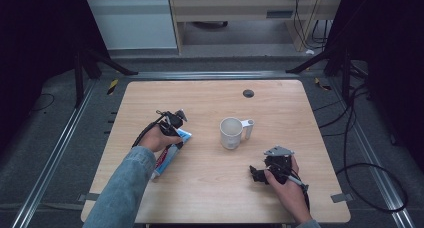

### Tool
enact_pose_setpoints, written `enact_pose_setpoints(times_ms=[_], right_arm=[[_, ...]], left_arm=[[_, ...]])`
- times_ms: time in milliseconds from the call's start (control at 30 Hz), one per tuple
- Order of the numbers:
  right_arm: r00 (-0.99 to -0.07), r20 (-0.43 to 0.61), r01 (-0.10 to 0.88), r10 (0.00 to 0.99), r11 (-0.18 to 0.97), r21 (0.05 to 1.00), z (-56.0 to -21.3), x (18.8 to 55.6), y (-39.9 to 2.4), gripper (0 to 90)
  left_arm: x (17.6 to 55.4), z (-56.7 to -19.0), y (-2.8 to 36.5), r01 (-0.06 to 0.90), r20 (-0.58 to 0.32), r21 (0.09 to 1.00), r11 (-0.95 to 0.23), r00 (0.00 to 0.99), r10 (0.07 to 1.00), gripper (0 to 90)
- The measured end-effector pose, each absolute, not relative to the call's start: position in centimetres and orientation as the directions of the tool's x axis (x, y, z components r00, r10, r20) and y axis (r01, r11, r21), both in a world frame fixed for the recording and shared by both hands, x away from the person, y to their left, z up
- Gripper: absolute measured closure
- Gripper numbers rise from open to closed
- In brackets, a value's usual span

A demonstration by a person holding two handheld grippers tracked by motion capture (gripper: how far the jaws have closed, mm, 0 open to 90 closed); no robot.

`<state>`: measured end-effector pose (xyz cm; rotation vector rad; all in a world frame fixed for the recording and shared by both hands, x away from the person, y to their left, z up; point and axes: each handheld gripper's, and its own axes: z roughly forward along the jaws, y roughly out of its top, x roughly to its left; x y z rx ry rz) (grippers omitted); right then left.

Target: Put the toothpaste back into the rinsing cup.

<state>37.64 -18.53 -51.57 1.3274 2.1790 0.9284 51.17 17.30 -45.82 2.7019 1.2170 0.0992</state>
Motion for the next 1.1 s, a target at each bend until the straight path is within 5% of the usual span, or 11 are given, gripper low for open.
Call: enact_pose_setpoints(times_ms=[400,633,1100], right_arm=[[-0.454,-0.013,0.608,0.891,0.321,0.726,-51.6,37.6,-18.5,0.5],[-0.454,-0.013,0.608,0.891,0.32,0.726,-51.6,37.6,-18.5,0.5],[-0.455,-0.014,0.606,0.89,0.321,0.727,-51.6,37.6,-18.5,0.5]], left_arm=[[51.4,-46.1,16.5,0.741,-0.001,0.167,-0.651,0.66,0.751,50.9],[50.9,-46.2,15.6,0.704,0.067,0.174,-0.689,0.69,0.721,67.0],[50.6,-44.7,16.3,0.702,0.055,0.251,-0.666,0.677,0.734,71.1]])
